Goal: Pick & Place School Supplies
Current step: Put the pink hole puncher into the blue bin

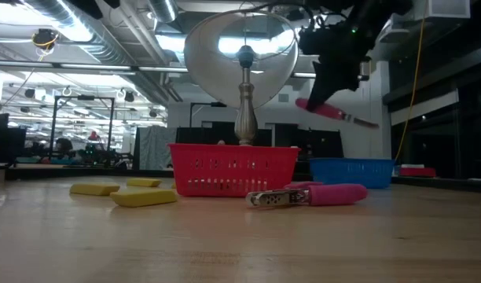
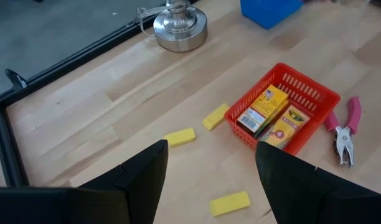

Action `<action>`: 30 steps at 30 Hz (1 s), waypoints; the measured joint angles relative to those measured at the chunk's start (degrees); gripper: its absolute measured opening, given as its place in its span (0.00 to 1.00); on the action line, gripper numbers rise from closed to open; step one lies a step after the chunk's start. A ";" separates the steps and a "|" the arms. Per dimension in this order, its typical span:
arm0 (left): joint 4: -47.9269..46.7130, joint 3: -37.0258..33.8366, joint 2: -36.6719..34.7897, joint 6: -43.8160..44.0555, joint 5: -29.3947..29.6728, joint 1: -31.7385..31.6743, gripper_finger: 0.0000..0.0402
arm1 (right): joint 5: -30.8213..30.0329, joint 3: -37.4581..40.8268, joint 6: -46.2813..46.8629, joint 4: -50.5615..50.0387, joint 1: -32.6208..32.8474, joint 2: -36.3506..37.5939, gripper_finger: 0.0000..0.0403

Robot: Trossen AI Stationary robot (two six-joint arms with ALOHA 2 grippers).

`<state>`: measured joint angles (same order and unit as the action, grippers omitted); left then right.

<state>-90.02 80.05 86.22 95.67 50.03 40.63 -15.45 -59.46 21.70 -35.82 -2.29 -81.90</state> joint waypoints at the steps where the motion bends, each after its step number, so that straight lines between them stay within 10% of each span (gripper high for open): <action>1: 0.00 0.00 0.00 0.01 0.30 -0.27 0.60 | -1.29 0.00 2.23 -0.41 -1.79 0.79 0.10; 13: 0.04 0.00 0.01 0.09 1.34 -1.37 0.60 | 4.83 0.03 -3.64 -0.77 -25.72 -2.79 0.10; 30: 0.20 0.00 0.01 2.13 0.32 -1.37 0.60 | 10.14 2.94 -15.81 -3.55 -29.84 -4.93 0.21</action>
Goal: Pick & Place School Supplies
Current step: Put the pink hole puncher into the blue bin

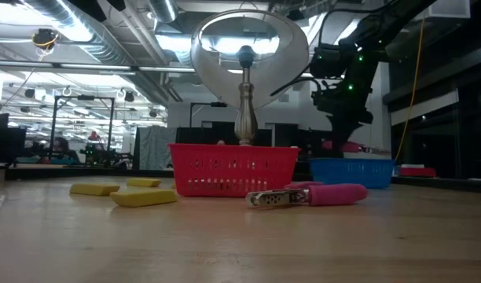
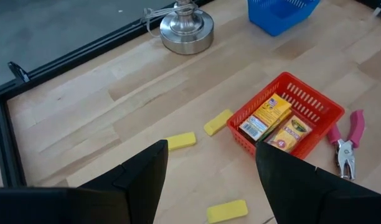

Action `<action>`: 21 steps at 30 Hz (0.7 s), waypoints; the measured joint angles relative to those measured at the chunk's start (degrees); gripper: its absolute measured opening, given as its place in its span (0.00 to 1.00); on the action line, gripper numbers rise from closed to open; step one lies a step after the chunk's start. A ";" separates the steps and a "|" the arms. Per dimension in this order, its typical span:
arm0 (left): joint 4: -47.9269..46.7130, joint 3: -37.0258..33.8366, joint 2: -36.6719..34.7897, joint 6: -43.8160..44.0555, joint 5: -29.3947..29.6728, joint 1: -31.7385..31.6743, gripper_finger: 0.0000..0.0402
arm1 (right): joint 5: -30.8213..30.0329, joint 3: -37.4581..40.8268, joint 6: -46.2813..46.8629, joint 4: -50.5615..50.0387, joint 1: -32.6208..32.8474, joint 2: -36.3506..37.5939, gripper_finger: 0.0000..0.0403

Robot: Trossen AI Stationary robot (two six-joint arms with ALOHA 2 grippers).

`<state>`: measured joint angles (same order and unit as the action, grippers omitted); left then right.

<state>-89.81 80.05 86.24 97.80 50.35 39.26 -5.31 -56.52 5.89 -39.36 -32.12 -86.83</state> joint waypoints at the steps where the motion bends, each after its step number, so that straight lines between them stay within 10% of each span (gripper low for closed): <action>1: 0.01 0.00 0.00 0.00 -0.01 0.01 0.60 | -0.38 0.07 0.00 0.09 0.12 0.00 0.28; 9: 0.01 0.00 0.00 0.00 -0.07 -0.01 0.60 | 0.52 0.07 0.53 0.28 0.59 0.32 0.67; 21: -0.16 0.00 0.00 -0.98 -0.40 0.00 0.60 | 18.42 0.07 -0.87 -4.06 18.87 13.06 0.62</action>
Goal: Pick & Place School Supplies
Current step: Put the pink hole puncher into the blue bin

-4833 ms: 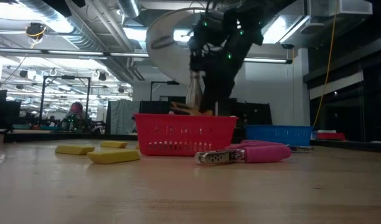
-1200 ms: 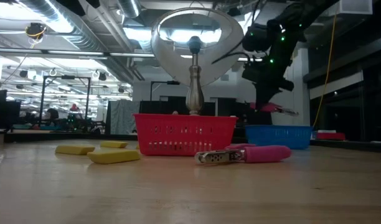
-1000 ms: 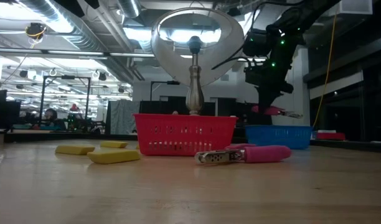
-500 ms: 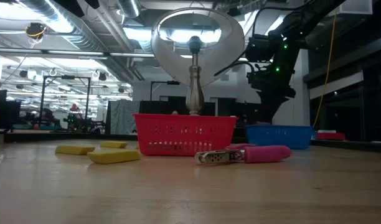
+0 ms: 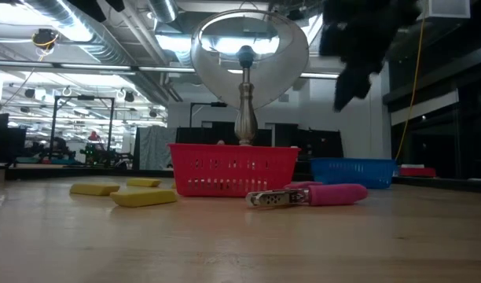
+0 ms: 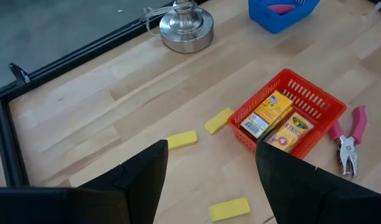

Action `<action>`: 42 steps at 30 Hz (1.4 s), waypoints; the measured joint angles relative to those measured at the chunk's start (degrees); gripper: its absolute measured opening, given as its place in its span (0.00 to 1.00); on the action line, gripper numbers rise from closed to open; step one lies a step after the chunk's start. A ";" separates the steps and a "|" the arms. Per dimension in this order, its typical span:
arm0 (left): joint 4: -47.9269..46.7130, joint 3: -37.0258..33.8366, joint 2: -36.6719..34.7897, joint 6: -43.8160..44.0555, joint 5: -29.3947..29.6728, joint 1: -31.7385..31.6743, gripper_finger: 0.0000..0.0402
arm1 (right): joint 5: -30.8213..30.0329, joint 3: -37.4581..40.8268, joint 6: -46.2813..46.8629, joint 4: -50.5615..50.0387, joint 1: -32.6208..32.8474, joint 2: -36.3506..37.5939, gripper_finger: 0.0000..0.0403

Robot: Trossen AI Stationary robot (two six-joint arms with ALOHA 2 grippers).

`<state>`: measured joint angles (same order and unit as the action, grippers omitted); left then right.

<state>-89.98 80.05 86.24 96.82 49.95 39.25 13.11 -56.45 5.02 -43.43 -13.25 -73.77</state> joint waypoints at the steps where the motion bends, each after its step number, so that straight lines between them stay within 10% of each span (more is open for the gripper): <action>1: -0.02 0.00 0.00 -0.10 0.02 -0.01 0.60 | 1.60 0.00 0.03 -0.67 2.93 1.04 0.61; 12: -0.03 0.00 0.02 -3.97 -0.18 0.41 0.60 | -8.02 -0.02 2.43 16.09 30.00 -8.06 0.53; 34: -0.04 0.00 0.02 -3.07 -5.01 5.75 0.60 | -11.93 -0.02 1.88 22.06 31.25 -29.85 0.51; 42: -0.04 0.00 0.02 -2.43 -5.07 5.76 0.60 | -17.83 -0.13 4.98 17.05 33.71 -29.16 0.10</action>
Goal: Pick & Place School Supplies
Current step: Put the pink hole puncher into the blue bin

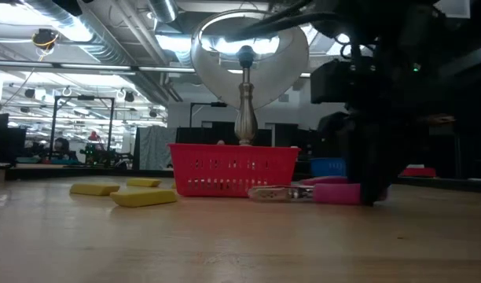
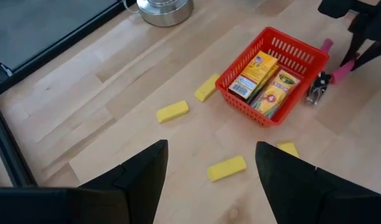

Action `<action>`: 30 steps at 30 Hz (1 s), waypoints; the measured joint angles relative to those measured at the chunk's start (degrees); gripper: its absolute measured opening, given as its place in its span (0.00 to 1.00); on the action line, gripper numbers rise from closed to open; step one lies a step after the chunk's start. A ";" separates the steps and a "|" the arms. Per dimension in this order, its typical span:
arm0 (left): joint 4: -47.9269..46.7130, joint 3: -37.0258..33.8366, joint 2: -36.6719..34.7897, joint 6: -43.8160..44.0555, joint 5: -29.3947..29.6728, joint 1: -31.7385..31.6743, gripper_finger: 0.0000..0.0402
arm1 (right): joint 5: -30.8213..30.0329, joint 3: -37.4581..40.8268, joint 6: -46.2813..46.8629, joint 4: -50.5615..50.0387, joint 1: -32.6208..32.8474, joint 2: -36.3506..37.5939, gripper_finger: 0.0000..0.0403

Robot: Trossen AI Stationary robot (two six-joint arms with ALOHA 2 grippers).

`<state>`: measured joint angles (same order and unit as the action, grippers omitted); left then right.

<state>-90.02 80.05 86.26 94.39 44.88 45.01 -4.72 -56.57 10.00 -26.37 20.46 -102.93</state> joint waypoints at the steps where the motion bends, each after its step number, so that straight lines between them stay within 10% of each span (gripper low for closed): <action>1: 0.02 0.00 0.00 0.28 0.17 0.00 0.60 | 0.01 0.00 0.69 -1.07 0.54 0.31 0.09; 9: 0.02 0.00 0.00 1.57 1.26 -0.15 0.60 | -1.17 0.21 10.77 -17.94 7.93 9.74 0.09; 14: 0.00 0.00 0.00 3.66 3.90 -0.15 0.60 | -11.91 0.21 20.85 -26.33 10.12 20.62 0.09; 18: 0.06 0.00 0.00 5.42 6.16 -0.89 0.60 | -19.67 2.32 26.12 -28.44 2.95 25.68 0.09; 30: 1.87 0.00 0.00 2.83 6.45 -3.38 0.60 | -17.47 17.18 25.36 -20.72 -18.46 40.31 0.09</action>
<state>-88.15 80.05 86.26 97.22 51.33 41.64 -22.19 -39.40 35.36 -47.10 2.01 -62.62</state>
